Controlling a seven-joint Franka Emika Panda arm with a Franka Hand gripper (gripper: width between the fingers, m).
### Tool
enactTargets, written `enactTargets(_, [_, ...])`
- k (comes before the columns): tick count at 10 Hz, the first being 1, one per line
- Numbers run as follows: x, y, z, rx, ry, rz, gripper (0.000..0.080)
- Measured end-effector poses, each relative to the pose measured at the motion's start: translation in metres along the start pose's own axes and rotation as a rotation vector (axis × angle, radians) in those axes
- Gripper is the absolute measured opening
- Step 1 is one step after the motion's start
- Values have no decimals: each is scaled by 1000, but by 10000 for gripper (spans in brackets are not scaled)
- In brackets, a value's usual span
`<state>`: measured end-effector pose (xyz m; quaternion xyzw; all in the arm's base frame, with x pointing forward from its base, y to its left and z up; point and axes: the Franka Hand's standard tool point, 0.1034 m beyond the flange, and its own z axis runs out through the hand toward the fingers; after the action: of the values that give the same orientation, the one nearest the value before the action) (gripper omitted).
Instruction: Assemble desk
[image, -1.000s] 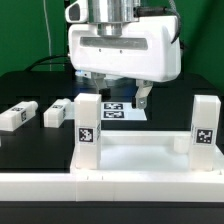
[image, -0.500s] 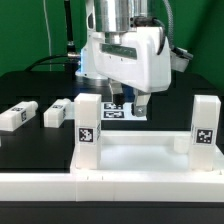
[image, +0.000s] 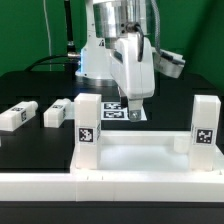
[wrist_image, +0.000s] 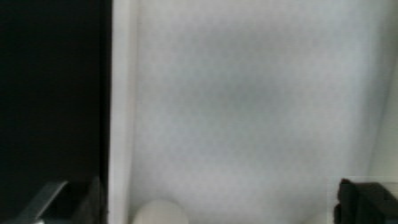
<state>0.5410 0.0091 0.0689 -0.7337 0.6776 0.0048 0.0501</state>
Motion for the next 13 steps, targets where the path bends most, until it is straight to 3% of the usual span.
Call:
enactTargets(2, [3,6,11,-15,8,3,649])
enactTargets(5, [6,23,45,-73,21,10,649])
enactTargets(11, [4,25,53,-82,27,-4,637])
enactTargets(13, [4,26,54,-83,27,-19,280])
